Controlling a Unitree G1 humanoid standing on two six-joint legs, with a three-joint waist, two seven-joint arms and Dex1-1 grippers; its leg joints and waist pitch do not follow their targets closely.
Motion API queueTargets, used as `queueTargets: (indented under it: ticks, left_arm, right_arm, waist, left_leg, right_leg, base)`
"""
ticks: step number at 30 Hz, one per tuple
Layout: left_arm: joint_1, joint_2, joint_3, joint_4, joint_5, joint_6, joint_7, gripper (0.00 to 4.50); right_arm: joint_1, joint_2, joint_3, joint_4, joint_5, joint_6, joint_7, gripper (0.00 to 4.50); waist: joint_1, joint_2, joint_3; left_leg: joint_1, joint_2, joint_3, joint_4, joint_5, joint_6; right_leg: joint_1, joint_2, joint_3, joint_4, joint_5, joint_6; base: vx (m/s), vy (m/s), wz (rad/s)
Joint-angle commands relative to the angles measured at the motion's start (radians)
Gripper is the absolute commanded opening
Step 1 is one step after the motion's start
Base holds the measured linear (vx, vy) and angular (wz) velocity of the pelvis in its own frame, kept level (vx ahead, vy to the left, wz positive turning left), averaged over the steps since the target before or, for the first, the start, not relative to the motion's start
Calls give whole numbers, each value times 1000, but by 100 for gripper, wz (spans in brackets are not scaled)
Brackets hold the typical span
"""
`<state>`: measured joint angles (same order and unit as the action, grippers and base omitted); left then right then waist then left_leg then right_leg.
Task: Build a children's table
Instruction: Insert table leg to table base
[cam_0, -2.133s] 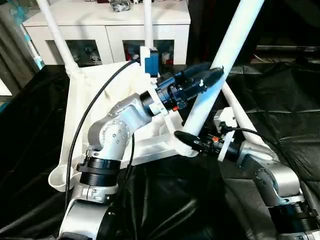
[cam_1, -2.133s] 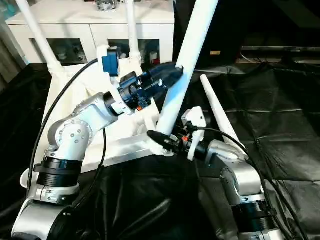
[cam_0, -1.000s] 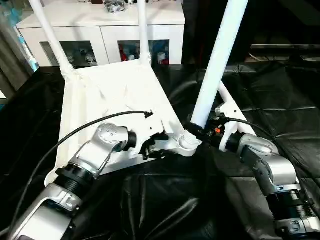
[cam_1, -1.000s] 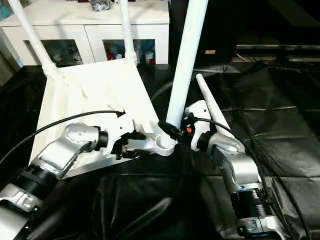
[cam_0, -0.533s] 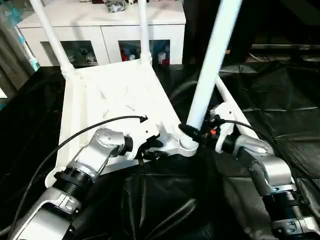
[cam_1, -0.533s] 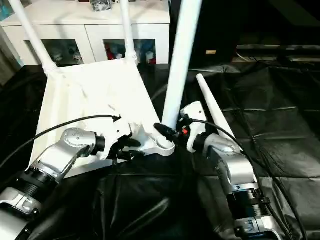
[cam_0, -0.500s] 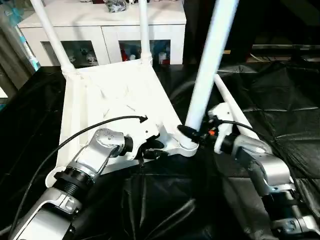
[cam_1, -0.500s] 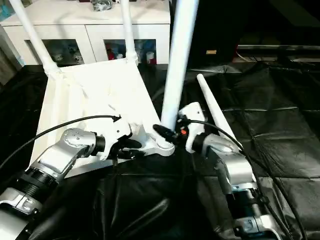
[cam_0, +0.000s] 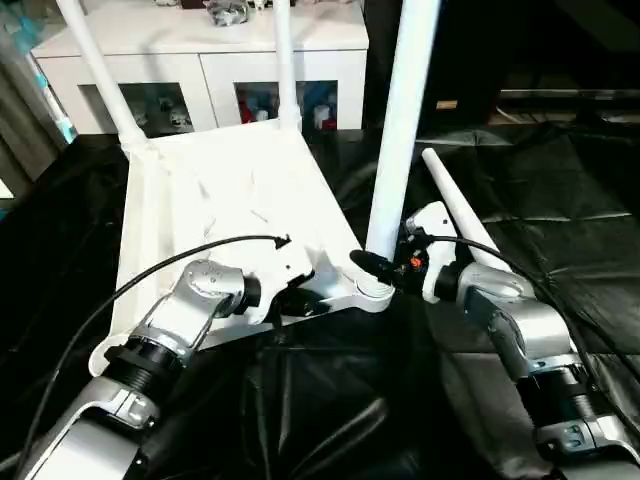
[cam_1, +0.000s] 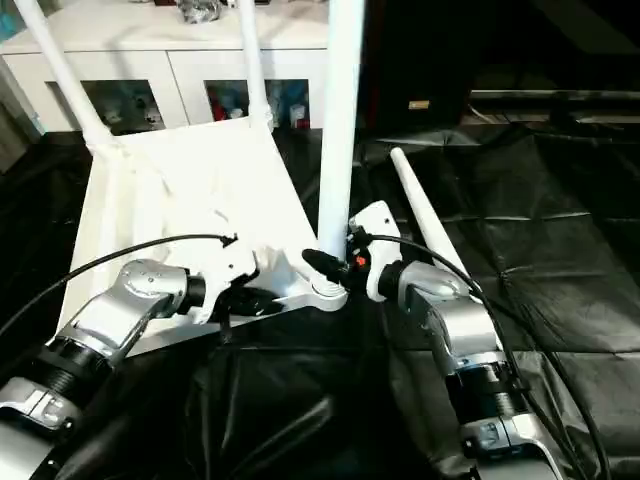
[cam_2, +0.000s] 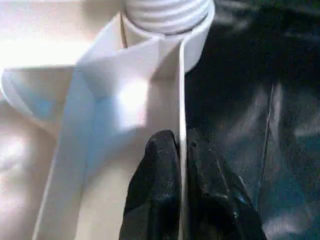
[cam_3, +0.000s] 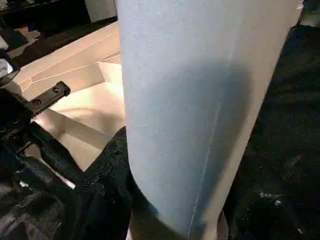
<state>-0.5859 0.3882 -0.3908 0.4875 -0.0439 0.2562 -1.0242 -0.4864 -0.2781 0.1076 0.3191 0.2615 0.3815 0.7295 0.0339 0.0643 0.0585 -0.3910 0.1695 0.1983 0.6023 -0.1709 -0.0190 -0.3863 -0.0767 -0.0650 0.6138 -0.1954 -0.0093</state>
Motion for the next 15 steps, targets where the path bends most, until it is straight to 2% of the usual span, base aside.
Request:
queueTargets:
  ticks: [1,7,9,15]
  left_arm:
    - [3,8,1,13,12,-10,-6,5]
    - [-4,-3,28,29,-11,-29,-22,0]
    - [-4,-6,34,28,-19,-34,-30,0]
    - [-5,-10,46,25,-29,-35,-35,0]
  right_arm:
    - [-23,5,8,23,-20,3,-3,191]
    - [-45,3,31,71,-31,25,18,191]
    - [-48,4,31,83,-33,24,19,191]
    - [-60,22,-27,119,9,27,3,191]
  waist:
    - [1,-11,-71]
    - [1,-12,-71]
    - [0,-12,-72]
    - [-2,-8,-71]
  left_leg:
    - [26,59,-33,-68,-225,18]
    - [27,58,-32,-68,-233,16]
    - [25,58,-33,-69,-226,18]
    - [29,59,-33,-69,-253,11]
  right_leg:
    - [37,-75,49,-78,-233,-227]
    - [35,-75,49,-80,-244,-224]
    - [38,-76,48,-78,-237,-226]
    - [35,-76,50,-83,-266,-224]
  base:
    - [0,0,0]
    - [0,0,0]
    - [0,0,0]
    - [0,0,0]
